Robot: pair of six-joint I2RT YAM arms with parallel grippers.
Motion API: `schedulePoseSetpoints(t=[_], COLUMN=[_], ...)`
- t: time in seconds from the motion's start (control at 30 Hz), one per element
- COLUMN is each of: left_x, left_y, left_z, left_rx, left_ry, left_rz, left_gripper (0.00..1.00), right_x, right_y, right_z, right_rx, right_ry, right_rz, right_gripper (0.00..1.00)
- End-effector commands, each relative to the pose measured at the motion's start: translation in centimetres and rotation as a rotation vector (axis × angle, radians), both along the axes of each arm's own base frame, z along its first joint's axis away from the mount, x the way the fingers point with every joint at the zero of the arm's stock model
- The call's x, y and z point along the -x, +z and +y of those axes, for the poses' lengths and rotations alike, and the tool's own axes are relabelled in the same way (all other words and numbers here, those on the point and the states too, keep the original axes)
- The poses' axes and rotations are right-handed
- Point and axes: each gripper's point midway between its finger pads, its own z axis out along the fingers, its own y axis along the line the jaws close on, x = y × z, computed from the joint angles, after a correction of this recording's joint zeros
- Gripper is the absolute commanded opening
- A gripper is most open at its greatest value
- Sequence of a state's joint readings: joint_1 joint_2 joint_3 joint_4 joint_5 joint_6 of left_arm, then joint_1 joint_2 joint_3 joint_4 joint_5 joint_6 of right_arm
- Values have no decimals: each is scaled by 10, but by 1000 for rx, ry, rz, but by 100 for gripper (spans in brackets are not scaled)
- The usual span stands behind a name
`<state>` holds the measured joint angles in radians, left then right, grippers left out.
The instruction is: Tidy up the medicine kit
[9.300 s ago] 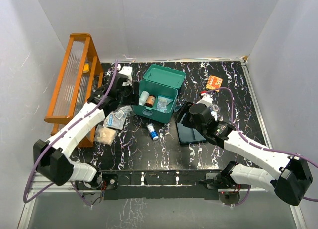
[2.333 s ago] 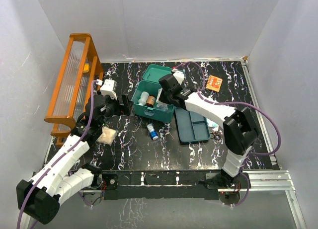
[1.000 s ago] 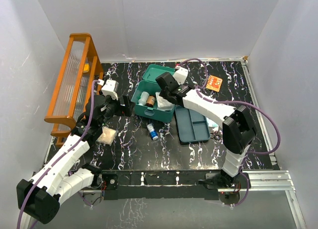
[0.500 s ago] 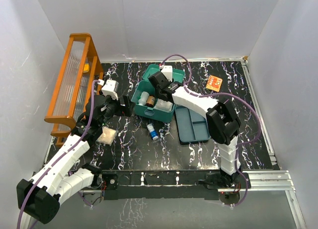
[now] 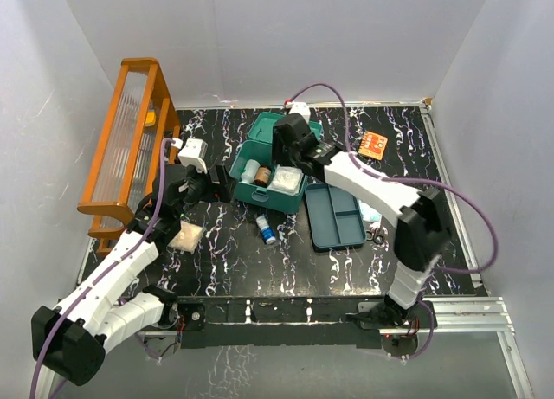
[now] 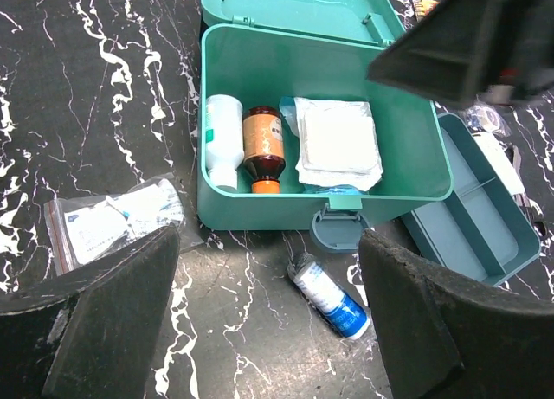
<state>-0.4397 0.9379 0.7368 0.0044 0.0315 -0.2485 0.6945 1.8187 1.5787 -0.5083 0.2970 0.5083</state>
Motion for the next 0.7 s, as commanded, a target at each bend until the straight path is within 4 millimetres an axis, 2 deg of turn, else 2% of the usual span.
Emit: schedulePoseSetpoints(t=[0.0, 0.07, 0.1, 0.2, 0.5, 0.67], left_x=[-9, -10, -10, -11, -23, -21], left_y=[19, 29, 35, 54, 106, 130], left_z=[9, 14, 15, 19, 30, 37], left_rx=[38, 52, 60, 80, 105, 140], left_ry=[84, 115, 123, 145, 235, 269], left_rz=[-34, -54, -69, -105, -162, -209], left_gripper=[84, 84, 84, 86, 87, 87], right_x=[33, 51, 59, 83, 156, 179], right_y=[85, 93, 92, 84, 40, -1], right_z=[5, 1, 0, -3, 9, 8], right_rx=[-209, -260, -279, -287, -123, -15], right_ry=[40, 58, 78, 109, 242, 297], right_rz=[-161, -177, -174, -159, -142, -76], right_gripper=[39, 44, 48, 50, 58, 58])
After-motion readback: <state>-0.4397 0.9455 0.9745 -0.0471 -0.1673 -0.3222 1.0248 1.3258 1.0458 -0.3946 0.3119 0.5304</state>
